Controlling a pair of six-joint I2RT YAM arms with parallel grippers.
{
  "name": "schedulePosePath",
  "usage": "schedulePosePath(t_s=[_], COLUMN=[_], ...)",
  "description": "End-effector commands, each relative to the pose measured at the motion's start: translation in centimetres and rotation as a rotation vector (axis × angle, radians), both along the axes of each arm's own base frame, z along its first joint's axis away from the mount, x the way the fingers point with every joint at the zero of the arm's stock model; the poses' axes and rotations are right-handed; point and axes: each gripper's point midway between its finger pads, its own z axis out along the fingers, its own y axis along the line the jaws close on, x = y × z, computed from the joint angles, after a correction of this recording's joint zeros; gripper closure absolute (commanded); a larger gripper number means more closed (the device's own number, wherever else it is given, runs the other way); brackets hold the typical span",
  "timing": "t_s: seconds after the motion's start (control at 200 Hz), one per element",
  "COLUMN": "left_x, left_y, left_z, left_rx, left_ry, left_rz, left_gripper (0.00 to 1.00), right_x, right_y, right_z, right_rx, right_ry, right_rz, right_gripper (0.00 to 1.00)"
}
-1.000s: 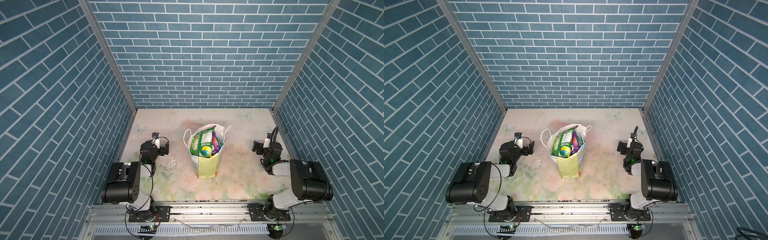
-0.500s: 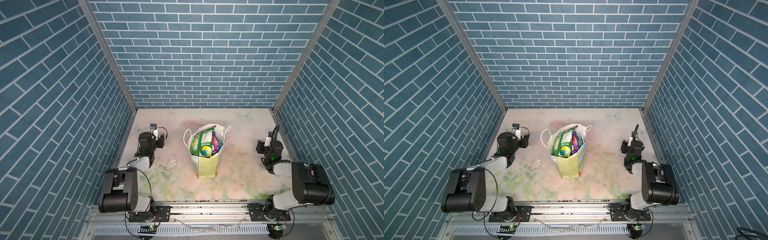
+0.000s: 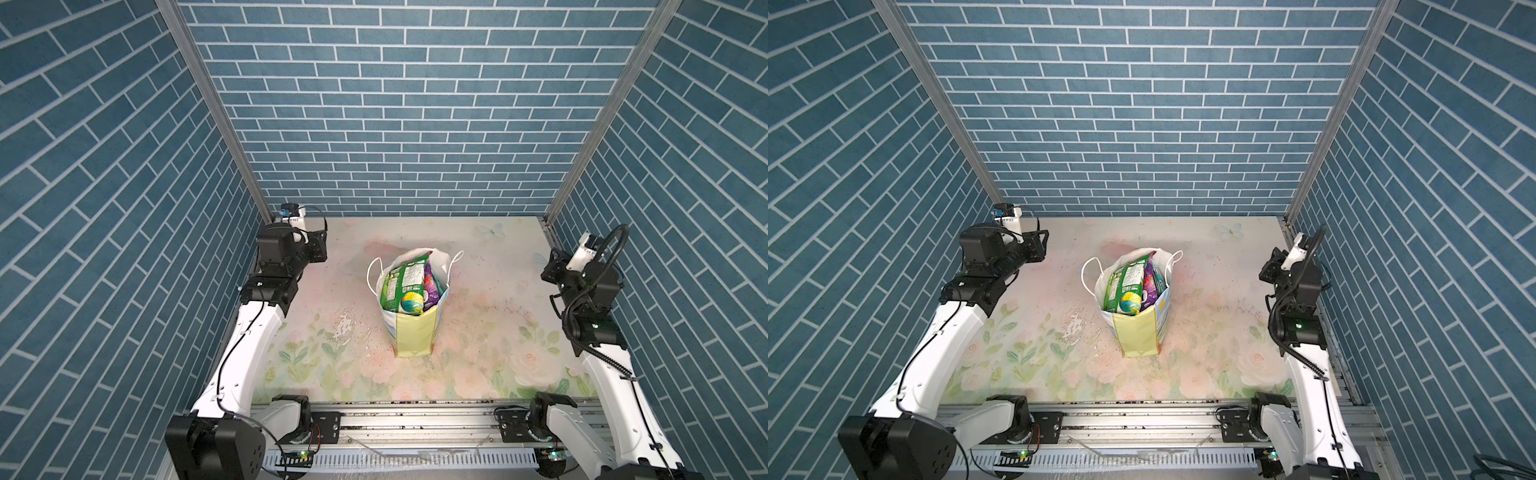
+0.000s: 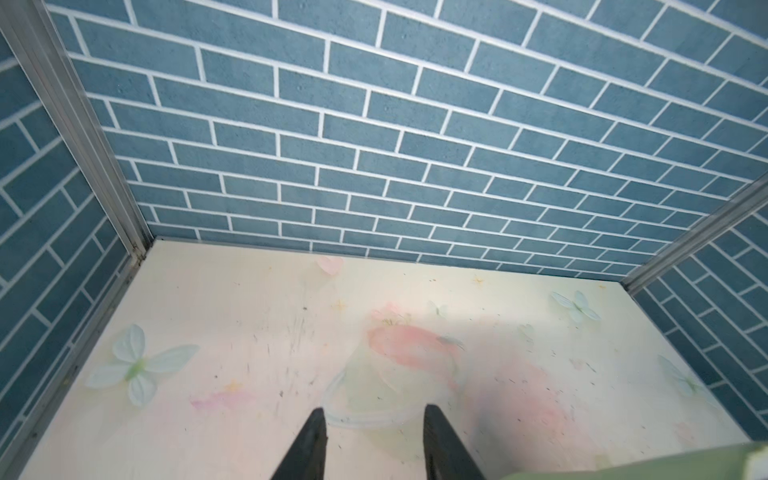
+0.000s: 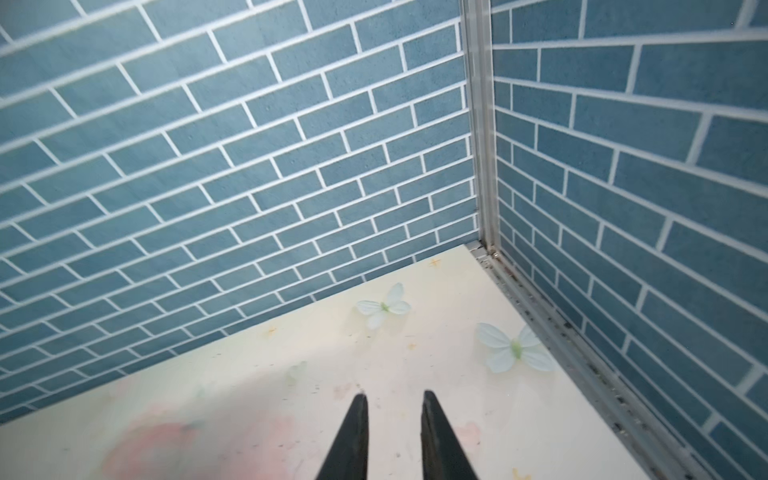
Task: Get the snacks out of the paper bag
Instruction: 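Raise the right gripper and move it over the paper bag while the left arm lifts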
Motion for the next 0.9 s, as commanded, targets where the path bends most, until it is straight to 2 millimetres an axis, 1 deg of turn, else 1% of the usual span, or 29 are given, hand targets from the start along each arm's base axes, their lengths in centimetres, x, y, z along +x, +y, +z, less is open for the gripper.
schedulePosePath(t_s=[0.0,0.035,0.045,0.065,0.075,0.085,0.135,0.235,0.33,0.44,0.545,0.625,0.705,0.77,0.895], left_x=[-3.6,-4.4,-4.6,-5.1,-5.3,-5.5,-6.6,-8.6,-10.0,-10.9,-11.3,-11.2,-10.6,-10.1,-9.2], left_y=[0.2,0.0,0.0,-0.1,-0.1,-0.1,-0.3,0.0,0.3,0.7,0.5,0.4,0.0,-0.4,-1.4], left_z=[1.7,2.2,2.3,2.5,2.6,2.7,3.1,3.4,3.8,3.3,2.6,2.1,1.9,2.1,2.8], left_rx=[0.029,0.05,0.054,0.065,0.069,0.07,0.07,0.062,0.062,0.102,0.132,0.165,0.199,0.216,0.22], left_ry=[0.054,0.062,0.065,0.072,0.074,0.075,0.079,0.084,0.085,0.139,0.191,0.221,0.24,0.249,0.242], left_rz=[0.046,0.046,0.048,0.054,0.056,0.057,0.06,0.097,0.114,0.12,0.103,0.093,0.064,0.04,-0.006], left_gripper=[0.57,0.57,0.57,0.57,0.57,0.57,0.58,0.59,0.59,0.59,0.59,0.59,0.59,0.57,0.54], right_x=[-2.0,-2.4,-2.6,-2.8,-2.9,-3.1,-4.1,-6.1,-7.5,-8.7,-10.2,-11.2,-11.9,-11.9,-11.1], right_y=[3.7,4.6,4.9,5.5,5.8,6.1,7.2,9.0,10.4,11.3,12.8,14.0,15.8,17.2,19.9], right_z=[-1.5,-1.1,-0.6,-0.4,0.1,0.6,1.8,5.2,8.0,9.4,10.6,10.9,10.1,9.1,7.0], right_rx=[0.175,0.193,0.195,0.2,0.199,0.198,0.193,0.201,0.246,0.286,0.282,0.284,0.28,0.272,0.214], right_ry=[0.255,0.299,0.302,0.327,0.327,0.325,0.353,0.289,0.226,0.245,0.295,0.358,0.424,0.46,0.524], right_rz=[0.166,0.212,0.228,0.256,0.271,0.285,0.333,0.432,0.509,0.526,0.583,0.628,0.684,0.707,0.724], right_gripper=[0.89,0.97,0.98,1.0,1.0,1.0,0.97,0.89,0.9,0.9,0.9,0.88,0.9,0.91,0.92])
